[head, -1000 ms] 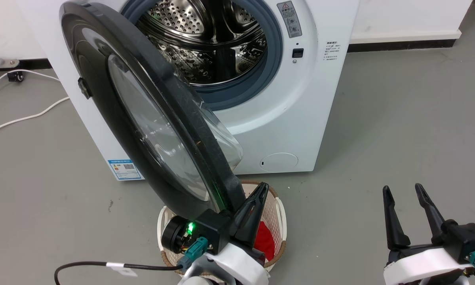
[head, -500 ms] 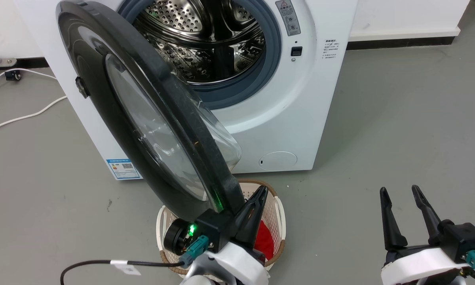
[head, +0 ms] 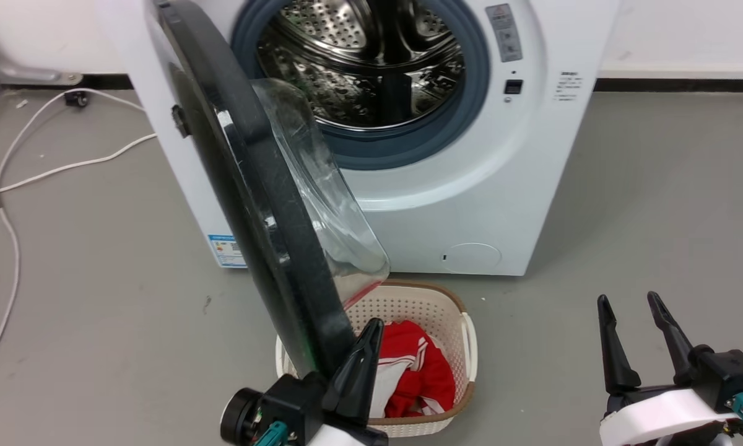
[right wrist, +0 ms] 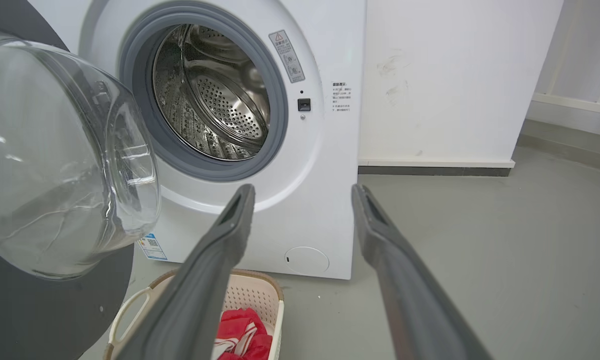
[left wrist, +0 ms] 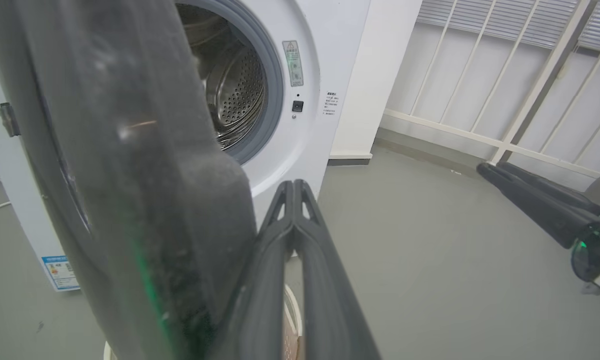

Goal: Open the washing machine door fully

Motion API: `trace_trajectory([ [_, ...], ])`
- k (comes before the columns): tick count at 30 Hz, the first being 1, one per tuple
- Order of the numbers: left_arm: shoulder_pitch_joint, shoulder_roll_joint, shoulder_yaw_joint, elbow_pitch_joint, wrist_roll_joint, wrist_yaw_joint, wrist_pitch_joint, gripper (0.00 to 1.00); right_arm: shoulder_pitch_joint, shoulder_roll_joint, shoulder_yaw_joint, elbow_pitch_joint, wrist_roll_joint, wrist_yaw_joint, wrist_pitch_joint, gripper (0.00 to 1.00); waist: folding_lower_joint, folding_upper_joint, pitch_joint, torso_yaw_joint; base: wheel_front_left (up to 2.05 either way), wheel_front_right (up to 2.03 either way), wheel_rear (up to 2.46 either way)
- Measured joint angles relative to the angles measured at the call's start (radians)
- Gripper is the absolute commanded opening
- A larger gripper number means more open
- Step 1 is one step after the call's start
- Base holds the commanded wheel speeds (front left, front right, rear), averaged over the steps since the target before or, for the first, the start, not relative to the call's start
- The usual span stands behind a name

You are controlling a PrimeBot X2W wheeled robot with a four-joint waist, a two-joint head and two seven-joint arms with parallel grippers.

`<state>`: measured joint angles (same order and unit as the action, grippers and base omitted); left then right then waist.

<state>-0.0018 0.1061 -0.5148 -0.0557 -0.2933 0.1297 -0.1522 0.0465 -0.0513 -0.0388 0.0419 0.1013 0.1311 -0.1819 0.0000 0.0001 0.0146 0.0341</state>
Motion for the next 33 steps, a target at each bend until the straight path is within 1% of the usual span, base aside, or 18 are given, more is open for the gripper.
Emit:
trace_trajectory([
  [8, 0.068, 0.021, 0.018, -0.091, 0.000, 0.053, 0.019, 0.00, 0.000, 0.000, -0.007, -0.007, -0.005, 0.000, 0.004, 1.00, 0.0000, 0.0000, 0.010, 0.086, 0.00, 0.00, 0.00],
  [9, 0.098, 0.040, 0.042, -0.129, 0.004, 0.081, 0.021, 0.00, -0.001, 0.000, -0.013, -0.014, -0.006, 0.000, 0.007, 1.00, 0.0000, 0.0000, 0.016, 0.132, 0.00, 0.00, 0.00],
  [14, 0.124, 0.069, 0.093, -0.160, 0.006, 0.117, 0.017, 0.00, -0.003, 0.000, -0.017, -0.025, -0.010, 0.000, 0.011, 1.00, 0.0000, 0.0000, 0.026, 0.186, 0.00, 0.00, 0.00],
  [18, 0.140, 0.097, 0.158, -0.166, -0.013, 0.140, 0.007, 0.00, -0.006, 0.000, -0.019, -0.027, -0.013, 0.000, 0.016, 1.00, 0.0000, 0.0000, 0.030, 0.218, 0.00, 0.00, 0.00],
  [24, 0.132, 0.149, 0.263, -0.127, -0.067, 0.138, -0.002, 0.00, -0.007, 0.000, -0.014, -0.032, -0.013, 0.000, 0.025, 1.00, 0.0000, -0.0001, 0.034, 0.232, 0.00, 0.00, 0.00],
  [25, 0.112, 0.174, 0.312, -0.106, -0.087, 0.138, -0.011, 0.00, -0.009, 0.000, -0.012, -0.037, -0.017, 0.000, 0.030, 1.00, 0.0000, 0.0000, 0.038, 0.229, 0.00, 0.00, 0.00],
  [29, 0.092, 0.215, 0.388, -0.050, -0.119, 0.134, -0.032, 0.00, -0.011, 0.000, -0.010, -0.042, -0.022, 0.000, 0.034, 1.00, 0.0000, 0.0000, 0.042, 0.216, 0.00, 0.00, 0.00],
  [33, 0.064, 0.254, 0.460, 0.010, -0.152, 0.117, -0.057, 0.00, -0.011, 0.000, -0.016, -0.047, -0.023, 0.000, 0.039, 1.00, 0.0001, 0.0000, 0.045, 0.204, 0.00, 0.00, 0.00],
])
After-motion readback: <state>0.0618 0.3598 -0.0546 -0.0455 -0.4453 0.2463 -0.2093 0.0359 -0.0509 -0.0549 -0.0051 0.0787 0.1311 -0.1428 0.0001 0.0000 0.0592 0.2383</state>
